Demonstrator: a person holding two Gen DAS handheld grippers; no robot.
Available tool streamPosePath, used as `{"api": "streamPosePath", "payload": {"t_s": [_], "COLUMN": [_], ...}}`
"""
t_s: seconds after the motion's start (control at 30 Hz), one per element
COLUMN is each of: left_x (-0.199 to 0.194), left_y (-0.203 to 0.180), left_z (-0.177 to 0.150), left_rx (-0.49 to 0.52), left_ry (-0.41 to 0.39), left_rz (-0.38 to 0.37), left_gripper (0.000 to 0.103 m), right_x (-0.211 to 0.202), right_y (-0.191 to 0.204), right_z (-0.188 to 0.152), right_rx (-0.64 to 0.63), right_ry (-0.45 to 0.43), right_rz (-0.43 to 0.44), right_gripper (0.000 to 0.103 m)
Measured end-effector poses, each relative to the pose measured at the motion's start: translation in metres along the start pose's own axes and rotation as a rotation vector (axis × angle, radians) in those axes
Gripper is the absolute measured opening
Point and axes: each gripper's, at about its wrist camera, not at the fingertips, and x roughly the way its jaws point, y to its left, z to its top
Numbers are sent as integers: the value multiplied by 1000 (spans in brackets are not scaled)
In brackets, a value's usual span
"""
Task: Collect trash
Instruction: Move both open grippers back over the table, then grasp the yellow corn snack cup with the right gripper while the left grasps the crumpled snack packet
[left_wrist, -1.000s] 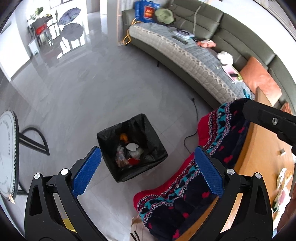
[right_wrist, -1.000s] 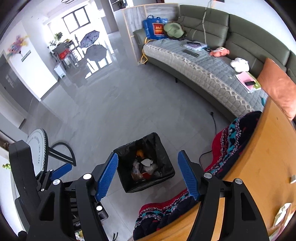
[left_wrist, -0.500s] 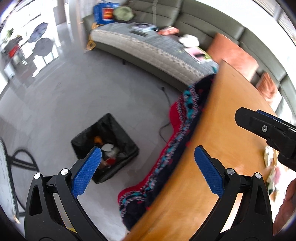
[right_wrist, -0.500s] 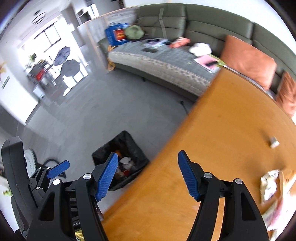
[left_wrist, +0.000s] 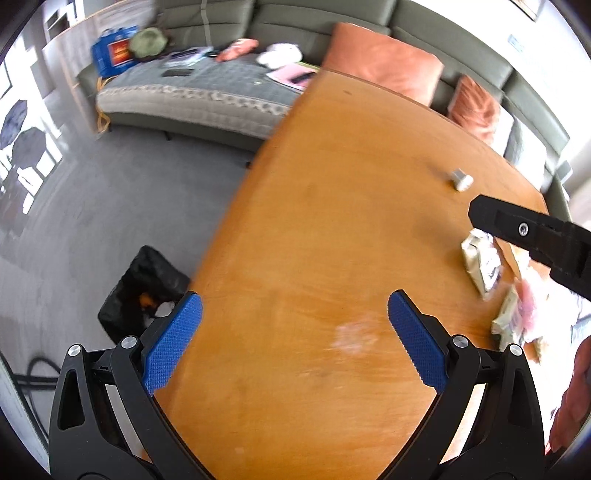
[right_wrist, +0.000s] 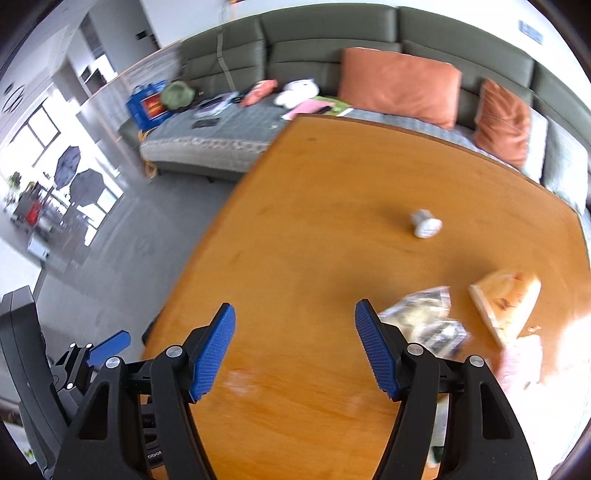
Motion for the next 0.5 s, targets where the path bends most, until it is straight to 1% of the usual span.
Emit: {"api": "streamPosePath", "payload": {"t_s": [0.03,0.17,0.27,0.33,0.5], "left_x": [4,14,23,27,36], "left_y": [-14,-47,-74,-88,-118], "left_z": [2,2,4,4,7], "left_rx": [14,31,45,54,97], "left_ry": [9,29,55,64,72], "left_rz": [0,-2,-17,-32,-18], "left_gripper": [97,97,97,97,97], "right_x": [-1,-6,-5,-4,5], "right_y": [-13,-58,-93,-111,-165], "right_z": [0,1,2,4,6], "right_rx": [20,96,159,191,321], "right_ry": [-2,-8,-7,-4,18], "right_rz": [-8,-44,-92,-117,-191], "right_gripper": [68,68,68,68,68]}}
